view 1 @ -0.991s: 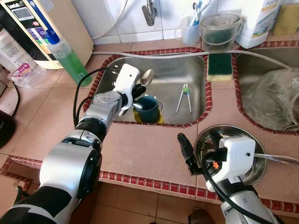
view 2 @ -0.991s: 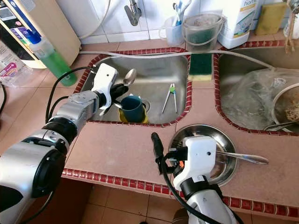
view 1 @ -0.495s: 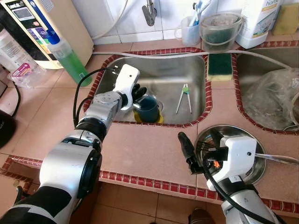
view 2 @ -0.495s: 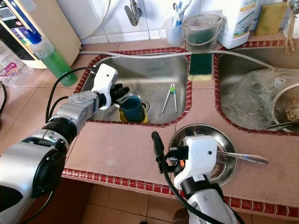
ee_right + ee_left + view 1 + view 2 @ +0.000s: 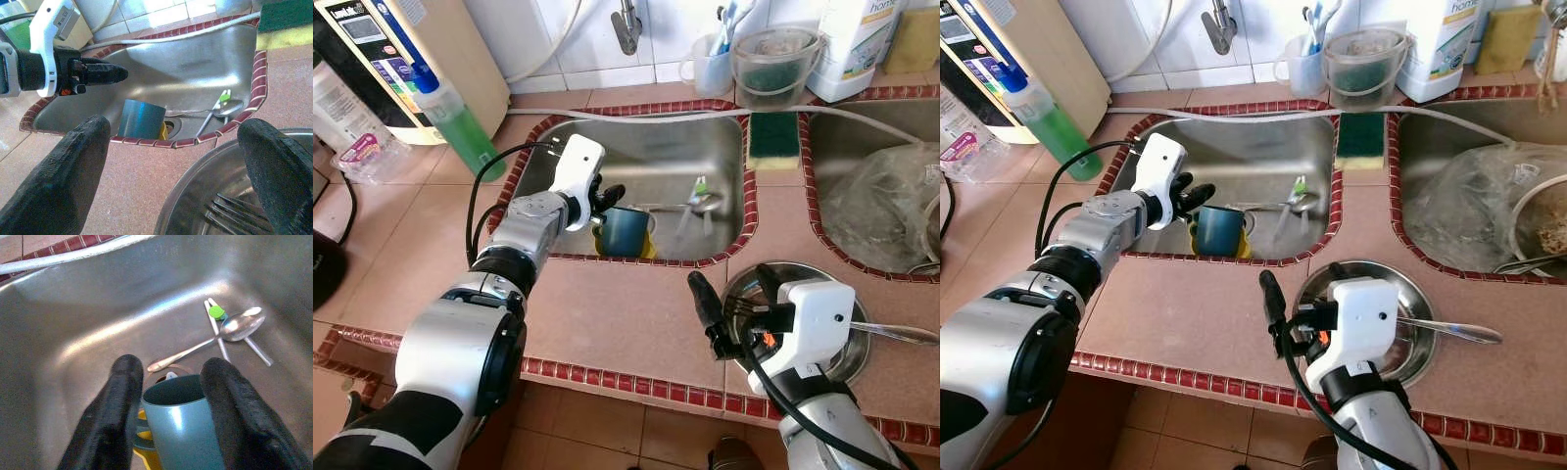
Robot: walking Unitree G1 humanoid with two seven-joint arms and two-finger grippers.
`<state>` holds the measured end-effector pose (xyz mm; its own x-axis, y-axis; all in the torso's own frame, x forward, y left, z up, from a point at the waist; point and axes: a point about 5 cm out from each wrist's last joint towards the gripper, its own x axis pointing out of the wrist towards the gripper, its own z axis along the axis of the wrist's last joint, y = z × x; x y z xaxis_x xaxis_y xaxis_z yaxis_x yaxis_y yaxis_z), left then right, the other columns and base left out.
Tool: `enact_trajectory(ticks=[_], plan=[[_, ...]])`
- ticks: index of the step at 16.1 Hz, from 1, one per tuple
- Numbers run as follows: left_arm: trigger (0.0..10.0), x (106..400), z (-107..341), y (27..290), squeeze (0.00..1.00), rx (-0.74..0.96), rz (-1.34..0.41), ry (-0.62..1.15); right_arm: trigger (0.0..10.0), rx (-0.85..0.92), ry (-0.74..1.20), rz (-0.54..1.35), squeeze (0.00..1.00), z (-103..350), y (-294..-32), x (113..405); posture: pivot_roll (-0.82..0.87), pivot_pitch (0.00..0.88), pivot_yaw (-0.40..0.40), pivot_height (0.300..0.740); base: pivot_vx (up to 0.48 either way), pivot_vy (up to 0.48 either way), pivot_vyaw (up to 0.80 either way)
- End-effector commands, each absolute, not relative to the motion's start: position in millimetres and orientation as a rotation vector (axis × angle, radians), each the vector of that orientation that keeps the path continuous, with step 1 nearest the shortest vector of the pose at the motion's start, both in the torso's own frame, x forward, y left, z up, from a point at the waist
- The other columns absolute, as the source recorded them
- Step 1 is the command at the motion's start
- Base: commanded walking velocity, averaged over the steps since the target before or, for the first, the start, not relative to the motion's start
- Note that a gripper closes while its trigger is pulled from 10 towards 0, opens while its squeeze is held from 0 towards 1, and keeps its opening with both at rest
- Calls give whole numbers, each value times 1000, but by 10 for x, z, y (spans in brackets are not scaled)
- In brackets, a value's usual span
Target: Kitchen organization
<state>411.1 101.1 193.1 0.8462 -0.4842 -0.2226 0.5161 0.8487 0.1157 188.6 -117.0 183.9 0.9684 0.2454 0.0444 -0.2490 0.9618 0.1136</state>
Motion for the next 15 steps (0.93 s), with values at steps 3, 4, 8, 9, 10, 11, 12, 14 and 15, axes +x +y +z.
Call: enact_trajectory(ticks=[3,4,8,9,10,11,12,14,15], plan=[[10000,4135,2004,1120,1000,174,-516,176,10000,129,-33,276,0,1829,-1157,1932,-409,161,242,736,0,0,0],[10000,4136,2021,1121,1000,168,-523,165,10000,121,-40,280,0,1836,-1168,1960,-405,153,237,736,0,0,0],[10000,4142,2078,1174,1000,106,-509,110,10000,47,-114,316,0,1918,-1222,2188,-380,100,201,736,0,0,0],[10000,4141,2095,1181,1000,94,-514,96,10000,52,-125,315,0,1937,-1239,2240,-370,89,193,736,0,0,0],[10000,4141,2120,1193,1000,87,-510,74,10000,52,-141,320,0,1957,-1252,2297,-355,73,180,736,0,0,0],[10000,4136,2154,1206,1000,56,-517,44,10000,52,-162,323,0,1978,-1254,2358,-343,62,168,736,0,0,0],[10000,4130,2165,1208,1000,54,-524,27,10000,52,-172,322,0,1985,-1258,2394,-332,54,159,736,0,0,0],[10000,4107,2178,1217,1000,43,-525,-14,10000,45,-204,333,0,1998,-1250,2454,-319,42,148,736,0,0,0],[10000,4091,2171,1232,1000,44,-504,-36,10000,33,-216,327,0,1994,-1256,2491,-315,38,143,736,0,0,0]])
